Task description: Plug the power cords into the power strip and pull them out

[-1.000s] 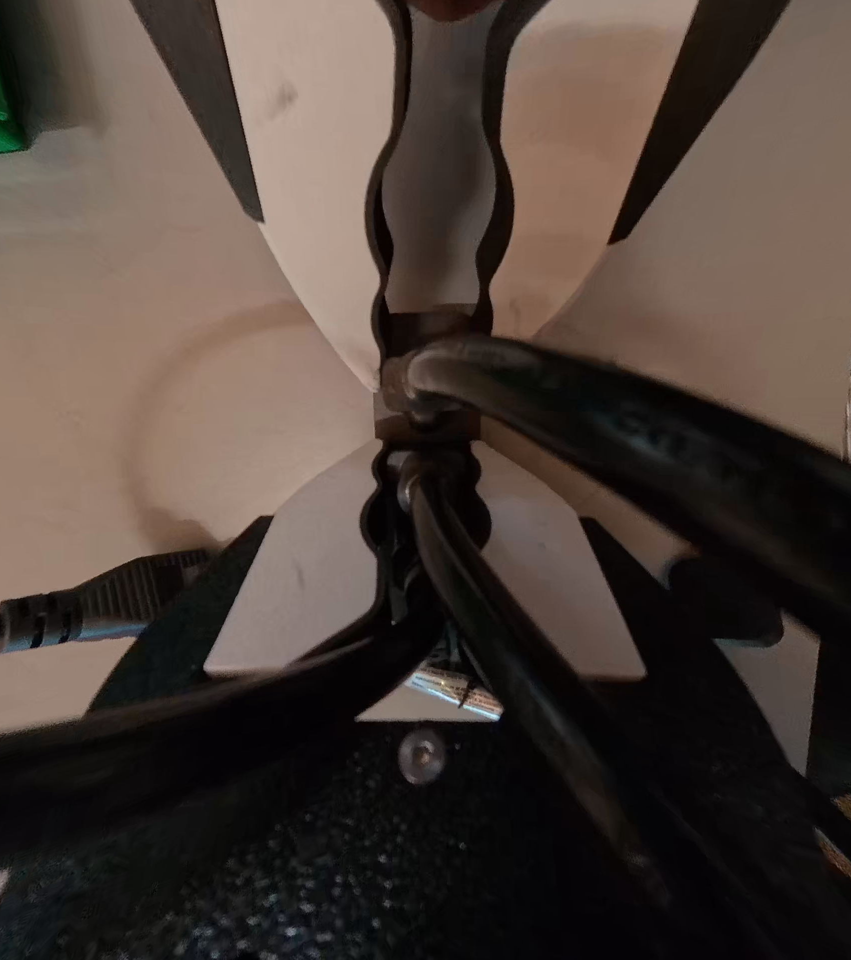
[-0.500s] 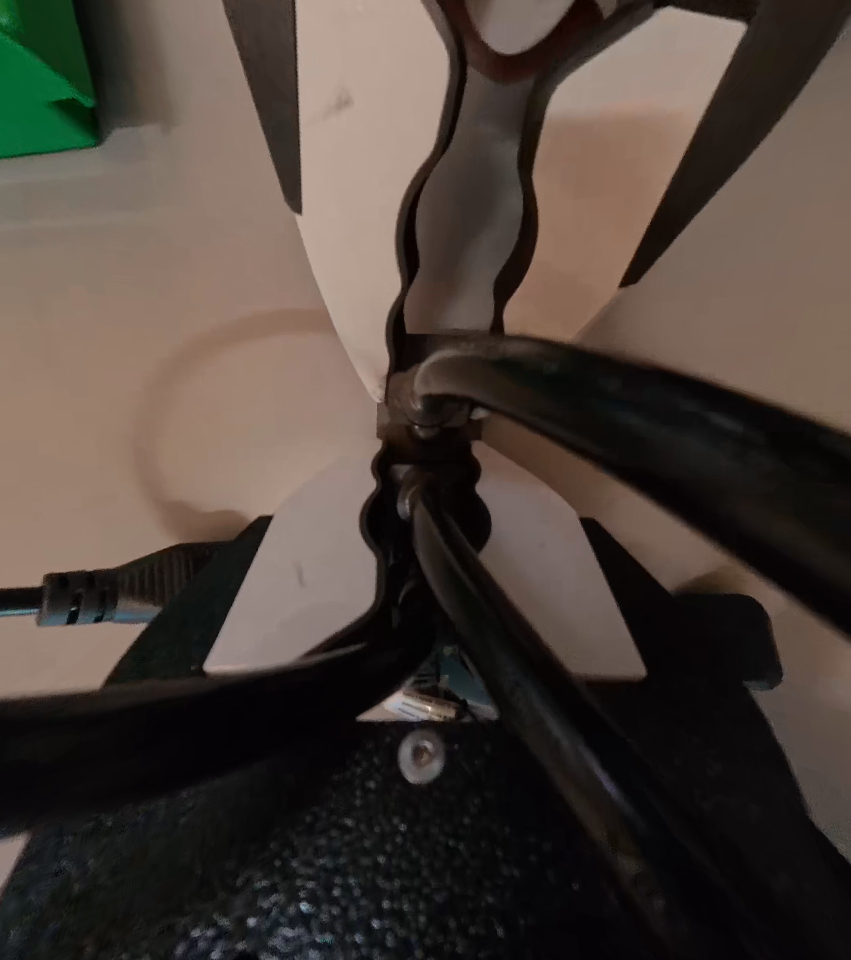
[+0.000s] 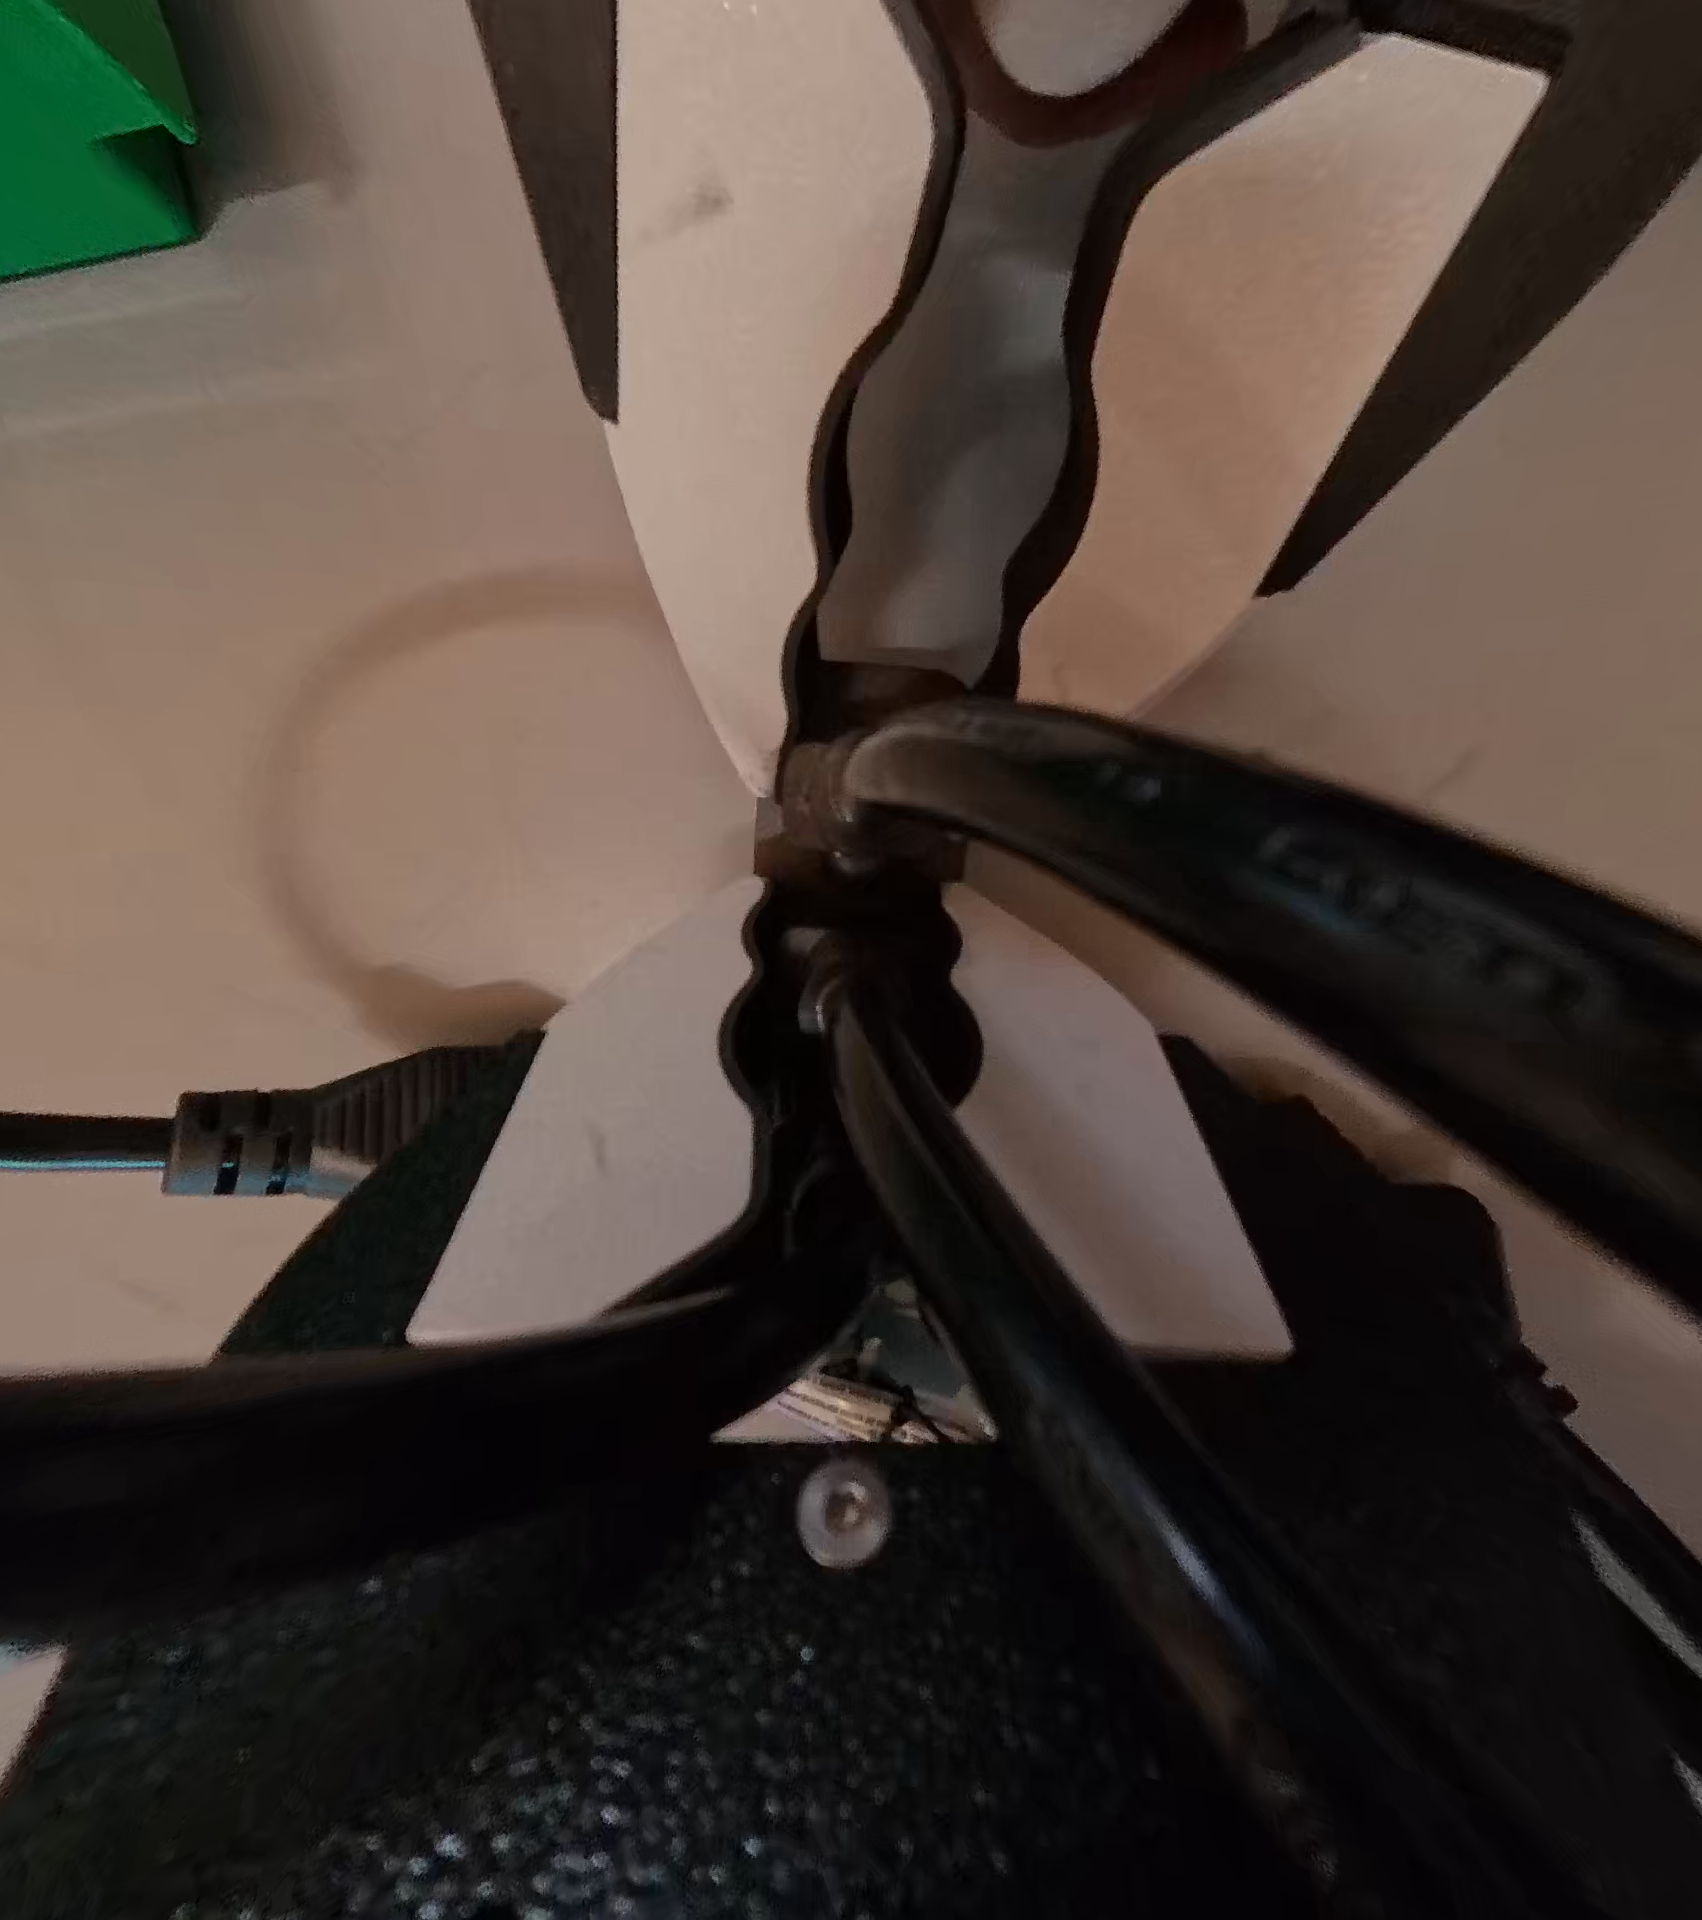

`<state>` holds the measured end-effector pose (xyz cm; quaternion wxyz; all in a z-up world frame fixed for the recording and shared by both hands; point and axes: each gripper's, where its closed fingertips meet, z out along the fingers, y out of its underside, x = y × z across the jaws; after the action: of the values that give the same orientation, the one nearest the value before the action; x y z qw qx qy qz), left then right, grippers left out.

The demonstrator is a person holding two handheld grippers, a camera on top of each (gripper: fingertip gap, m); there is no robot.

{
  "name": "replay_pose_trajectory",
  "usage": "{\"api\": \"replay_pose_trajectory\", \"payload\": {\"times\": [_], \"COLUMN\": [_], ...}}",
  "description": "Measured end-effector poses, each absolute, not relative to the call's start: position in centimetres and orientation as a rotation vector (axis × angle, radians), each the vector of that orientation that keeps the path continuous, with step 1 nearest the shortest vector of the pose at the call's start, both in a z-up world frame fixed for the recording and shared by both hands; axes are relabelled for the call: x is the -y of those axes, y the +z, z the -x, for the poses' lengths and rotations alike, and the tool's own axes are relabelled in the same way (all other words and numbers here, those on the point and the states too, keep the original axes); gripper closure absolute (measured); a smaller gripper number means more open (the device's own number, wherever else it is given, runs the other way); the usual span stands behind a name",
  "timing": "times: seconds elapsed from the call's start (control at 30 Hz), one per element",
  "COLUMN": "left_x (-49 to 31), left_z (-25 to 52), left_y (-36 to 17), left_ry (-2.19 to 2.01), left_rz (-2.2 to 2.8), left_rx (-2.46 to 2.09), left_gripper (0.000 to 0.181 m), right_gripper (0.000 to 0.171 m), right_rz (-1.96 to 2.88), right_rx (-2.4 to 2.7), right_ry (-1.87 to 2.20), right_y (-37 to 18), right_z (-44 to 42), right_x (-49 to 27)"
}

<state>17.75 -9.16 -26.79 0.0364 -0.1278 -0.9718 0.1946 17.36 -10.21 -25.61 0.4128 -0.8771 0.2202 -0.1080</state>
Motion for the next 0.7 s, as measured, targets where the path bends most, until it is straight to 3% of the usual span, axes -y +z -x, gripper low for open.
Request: {"api": "replay_pose_trajectory", "payload": {"times": [0.23, 0.33, 0.7], "left_x": [9.2, 9.1, 9.2], "left_z": [-17.7, -17.7, -17.5], "left_y": [-26.8, -26.8, -26.7], "left_ry": [0.610, 0.610, 0.803], "left_rz": [0.453, 0.481, 0.462], "left_rx": [2.951, 2.942, 2.824], "left_gripper": [0.155, 0.155, 0.154], "right_gripper": [0.148, 0.155, 0.155], "right_rz": [1.995, 2.032, 2.080], "right_rx": [-0.614, -0.670, -0.622], "right_ry": [-0.301, -0.305, -0.313], "right_y": [-22.6, -22.9, -23.0], "right_z": [-18.0, -18.0, -17.8], "right_x": [9.2, 9.4, 9.2]}}
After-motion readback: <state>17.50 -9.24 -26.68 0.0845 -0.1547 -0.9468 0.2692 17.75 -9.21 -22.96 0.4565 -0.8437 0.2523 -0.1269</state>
